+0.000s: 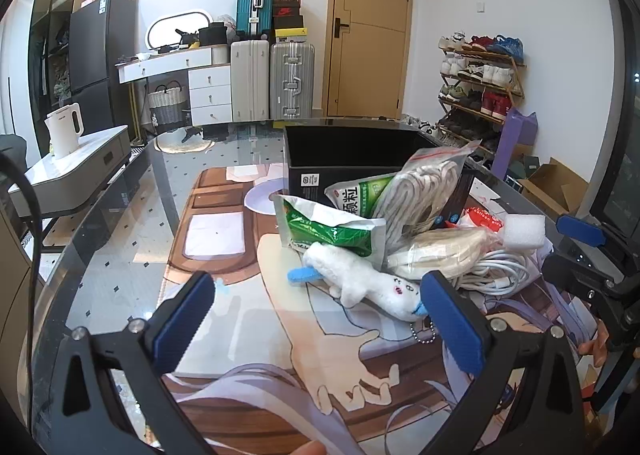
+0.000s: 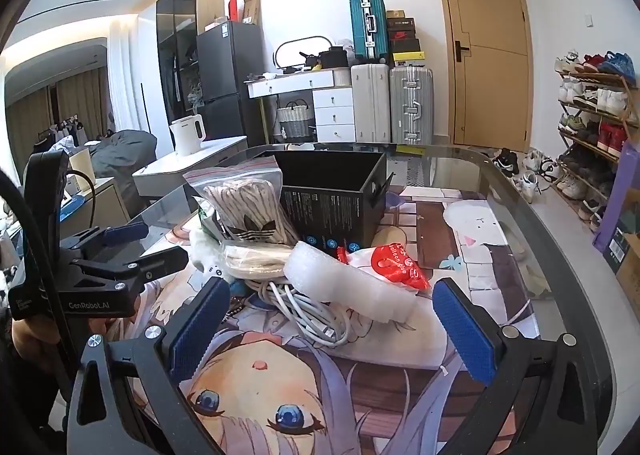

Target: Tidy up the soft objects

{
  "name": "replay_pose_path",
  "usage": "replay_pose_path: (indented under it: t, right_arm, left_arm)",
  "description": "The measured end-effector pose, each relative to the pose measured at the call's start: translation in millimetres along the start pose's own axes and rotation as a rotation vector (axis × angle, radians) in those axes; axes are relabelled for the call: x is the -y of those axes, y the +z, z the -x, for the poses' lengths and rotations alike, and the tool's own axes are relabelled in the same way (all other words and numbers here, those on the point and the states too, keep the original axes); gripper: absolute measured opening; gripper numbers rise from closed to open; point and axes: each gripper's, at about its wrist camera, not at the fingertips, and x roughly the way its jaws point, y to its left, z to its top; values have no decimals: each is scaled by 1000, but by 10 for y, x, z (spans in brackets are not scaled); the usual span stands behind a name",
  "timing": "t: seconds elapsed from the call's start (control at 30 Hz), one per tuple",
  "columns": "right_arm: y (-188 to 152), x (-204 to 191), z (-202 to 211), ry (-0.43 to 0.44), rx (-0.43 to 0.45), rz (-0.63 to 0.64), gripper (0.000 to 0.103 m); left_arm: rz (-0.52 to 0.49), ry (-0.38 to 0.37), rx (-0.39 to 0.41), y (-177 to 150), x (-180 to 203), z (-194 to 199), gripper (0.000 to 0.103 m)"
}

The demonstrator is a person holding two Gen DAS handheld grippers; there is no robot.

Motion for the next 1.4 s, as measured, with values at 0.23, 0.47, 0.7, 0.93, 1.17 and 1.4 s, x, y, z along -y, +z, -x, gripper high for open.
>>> replay_pose_path:
  t: [0.23,0.47,0.7,0.93,1.17,1.4]
  right_arm:
    - [3,-18,12,-2,16,15,103]
    - [2,-46,10,-2,30,30,103]
    - [0,-63,15,9,26,37,103]
    - [-6,-57,8,7,28,38,103]
    - [-26,-48,8,7,31,34,103]
    - [-31,-48,6,9,33,39,103]
  left_arm:
    - [3,12,29,0,-14,39,103]
    - [6,14,43,7,-23,63,103]
    - [6,17,42,16,-35,53,103]
    - [3,18,41,2,-36,28,103]
    - [-7,25,46,-16,-14,33,103]
    - [-12,26,48,-21,-2,44,103]
